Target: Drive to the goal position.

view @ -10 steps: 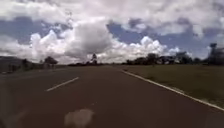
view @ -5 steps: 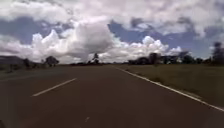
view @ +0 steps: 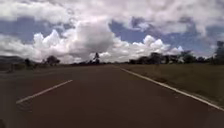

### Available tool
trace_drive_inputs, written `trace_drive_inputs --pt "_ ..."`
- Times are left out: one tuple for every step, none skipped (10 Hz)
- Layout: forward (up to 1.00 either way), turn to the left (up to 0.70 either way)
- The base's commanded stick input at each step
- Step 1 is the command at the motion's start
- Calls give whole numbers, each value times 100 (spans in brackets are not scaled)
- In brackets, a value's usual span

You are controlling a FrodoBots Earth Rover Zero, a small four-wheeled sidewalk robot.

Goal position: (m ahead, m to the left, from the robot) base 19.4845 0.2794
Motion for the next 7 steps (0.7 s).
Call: trace_drive_inputs --pt "100 -4" --pt "100 -2" --pt "100 0" --pt "100 0" --pt "100 0" --pt "100 0" --pt "100 0"
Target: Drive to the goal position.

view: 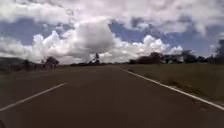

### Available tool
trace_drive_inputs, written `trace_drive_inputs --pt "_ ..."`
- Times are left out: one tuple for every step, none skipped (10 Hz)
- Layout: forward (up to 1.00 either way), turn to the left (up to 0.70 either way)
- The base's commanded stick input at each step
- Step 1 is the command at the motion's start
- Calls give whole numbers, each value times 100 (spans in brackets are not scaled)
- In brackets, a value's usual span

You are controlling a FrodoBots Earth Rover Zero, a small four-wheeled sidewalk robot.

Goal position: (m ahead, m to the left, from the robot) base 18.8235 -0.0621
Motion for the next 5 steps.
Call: trace_drive_inputs --pt "100 0" --pt "100 0" --pt "100 0" --pt "100 0" --pt "100 0"
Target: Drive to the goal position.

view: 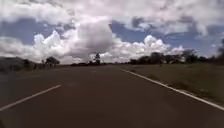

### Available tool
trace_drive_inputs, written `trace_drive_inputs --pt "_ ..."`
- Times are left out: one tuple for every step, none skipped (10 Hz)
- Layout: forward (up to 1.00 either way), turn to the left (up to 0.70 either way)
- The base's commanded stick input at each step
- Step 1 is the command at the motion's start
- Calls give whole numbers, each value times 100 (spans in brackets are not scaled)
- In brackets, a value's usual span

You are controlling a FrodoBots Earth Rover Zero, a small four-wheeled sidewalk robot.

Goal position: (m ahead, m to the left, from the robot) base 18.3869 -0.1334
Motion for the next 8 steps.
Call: trace_drive_inputs --pt "100 0" --pt "100 0" --pt "100 -8" --pt "100 -22" --pt "100 -26" --pt "100 -8" --pt "100 0" --pt "100 0"
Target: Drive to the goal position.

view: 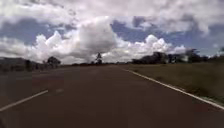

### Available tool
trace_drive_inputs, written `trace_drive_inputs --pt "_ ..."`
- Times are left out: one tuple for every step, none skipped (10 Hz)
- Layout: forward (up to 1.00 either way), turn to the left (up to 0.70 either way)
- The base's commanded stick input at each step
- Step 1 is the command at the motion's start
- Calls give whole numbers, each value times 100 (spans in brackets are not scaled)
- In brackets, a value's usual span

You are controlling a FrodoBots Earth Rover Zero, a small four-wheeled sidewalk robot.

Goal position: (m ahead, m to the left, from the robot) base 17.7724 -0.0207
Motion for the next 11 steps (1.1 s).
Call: trace_drive_inputs --pt "100 0" --pt "100 0" --pt "100 -6" --pt "100 -15" --pt "100 -24" --pt "100 -34" --pt "100 0" --pt "100 0" --pt "100 0" --pt "100 0" --pt "100 0"
